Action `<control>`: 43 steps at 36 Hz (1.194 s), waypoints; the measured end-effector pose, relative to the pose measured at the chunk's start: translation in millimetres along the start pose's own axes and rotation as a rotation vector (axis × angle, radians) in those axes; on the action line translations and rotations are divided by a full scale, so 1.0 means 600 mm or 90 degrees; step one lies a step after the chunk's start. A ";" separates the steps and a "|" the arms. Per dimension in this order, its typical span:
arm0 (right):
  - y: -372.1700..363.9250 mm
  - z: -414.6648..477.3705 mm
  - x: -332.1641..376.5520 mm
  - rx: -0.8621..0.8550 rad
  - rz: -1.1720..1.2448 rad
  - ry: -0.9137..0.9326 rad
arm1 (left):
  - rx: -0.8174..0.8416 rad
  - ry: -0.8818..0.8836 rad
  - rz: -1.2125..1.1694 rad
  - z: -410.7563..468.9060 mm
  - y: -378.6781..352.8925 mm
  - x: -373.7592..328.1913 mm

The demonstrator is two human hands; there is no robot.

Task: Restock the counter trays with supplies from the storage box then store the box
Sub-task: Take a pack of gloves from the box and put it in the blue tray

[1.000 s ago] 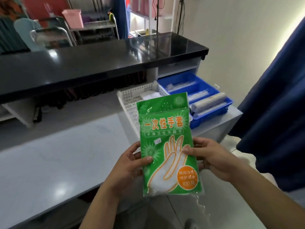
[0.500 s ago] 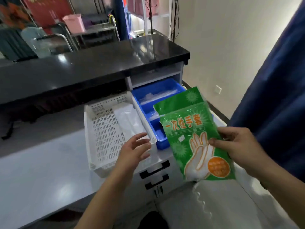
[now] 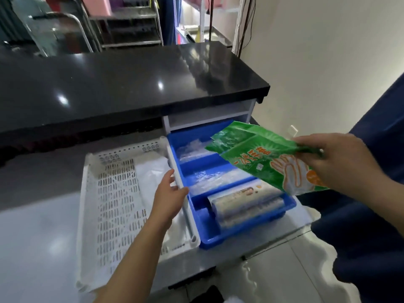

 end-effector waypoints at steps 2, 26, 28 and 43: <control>-0.014 0.029 -0.001 0.001 -0.020 0.026 | 0.003 -0.005 0.015 0.018 -0.003 0.001; -0.266 0.291 0.090 0.009 -0.186 0.368 | -0.066 0.043 0.040 0.053 -0.006 0.034; -0.286 0.299 0.095 0.010 -0.184 0.379 | -0.067 0.038 0.044 0.049 -0.010 0.028; -0.360 0.339 0.099 0.122 -0.210 0.387 | -0.100 0.075 -0.010 0.041 -0.016 0.023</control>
Point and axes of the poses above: each hand's wrist, its own z-axis towards the middle knuckle, its own y-axis out of the back of the hand, x = y × z, the point moved 5 cm from there along z, towards the middle knuckle, and after that the axes turned 8 degrees about -z, right-handed, at the moved point
